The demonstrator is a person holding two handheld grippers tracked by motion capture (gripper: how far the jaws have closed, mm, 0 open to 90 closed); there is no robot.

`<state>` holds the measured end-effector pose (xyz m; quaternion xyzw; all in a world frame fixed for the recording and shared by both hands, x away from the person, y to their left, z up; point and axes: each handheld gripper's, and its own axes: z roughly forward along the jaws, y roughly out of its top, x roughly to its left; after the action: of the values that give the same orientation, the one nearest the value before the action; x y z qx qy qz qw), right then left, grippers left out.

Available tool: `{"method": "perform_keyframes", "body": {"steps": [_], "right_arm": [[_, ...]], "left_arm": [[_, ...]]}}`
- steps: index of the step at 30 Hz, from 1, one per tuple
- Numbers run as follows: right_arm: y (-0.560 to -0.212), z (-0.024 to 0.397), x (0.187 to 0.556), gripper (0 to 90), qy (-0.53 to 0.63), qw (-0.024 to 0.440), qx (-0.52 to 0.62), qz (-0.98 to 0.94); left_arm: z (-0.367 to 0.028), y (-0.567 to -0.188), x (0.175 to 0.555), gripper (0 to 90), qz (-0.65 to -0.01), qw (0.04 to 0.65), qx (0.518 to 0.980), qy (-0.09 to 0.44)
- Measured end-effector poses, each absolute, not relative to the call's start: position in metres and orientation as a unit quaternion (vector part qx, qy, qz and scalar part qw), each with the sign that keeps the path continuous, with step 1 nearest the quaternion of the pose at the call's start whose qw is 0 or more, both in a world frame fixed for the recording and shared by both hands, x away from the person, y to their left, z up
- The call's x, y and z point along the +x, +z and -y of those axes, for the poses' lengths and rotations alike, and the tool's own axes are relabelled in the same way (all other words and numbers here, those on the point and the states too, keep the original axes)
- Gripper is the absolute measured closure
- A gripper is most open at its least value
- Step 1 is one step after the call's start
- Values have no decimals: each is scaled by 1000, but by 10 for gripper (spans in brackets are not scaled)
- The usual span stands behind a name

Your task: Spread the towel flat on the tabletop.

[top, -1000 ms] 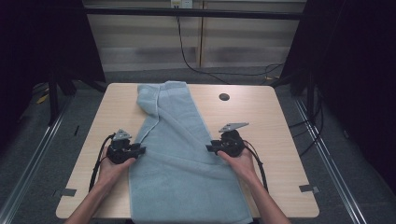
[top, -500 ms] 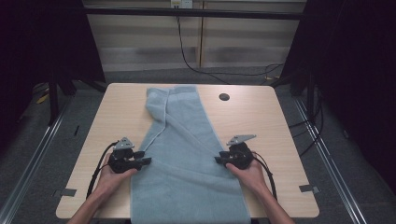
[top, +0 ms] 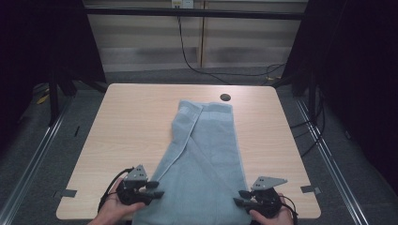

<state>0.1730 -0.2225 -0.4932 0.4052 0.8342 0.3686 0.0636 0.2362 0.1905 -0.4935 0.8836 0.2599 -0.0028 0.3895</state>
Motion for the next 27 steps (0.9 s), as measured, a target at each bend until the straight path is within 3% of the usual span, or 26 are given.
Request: {"method": "perform_keyframes", "body": {"steps": [3,8,14,20,23,27], "right_arm": [[-490,217,180,587,391,53,397,-828],[-483,216,243,593,404,91,413,-811],[-477,212,312,591,416,127,432,-790],[-496,204,349,587,401,135,451,-786],[-506,200,347,572,380,131,450,-798],[-504,200,335,571,378,121,442,-804]], "left_arm": [[-190,-487,244,588,-263,410,873,-8],[-173,-482,303,576,-302,411,859,37],[-150,-491,361,603,-328,430,841,29],[-148,-501,353,609,-317,403,857,46],[-158,-501,338,612,-308,397,863,61],[-174,-500,315,611,-308,405,860,40]]}}
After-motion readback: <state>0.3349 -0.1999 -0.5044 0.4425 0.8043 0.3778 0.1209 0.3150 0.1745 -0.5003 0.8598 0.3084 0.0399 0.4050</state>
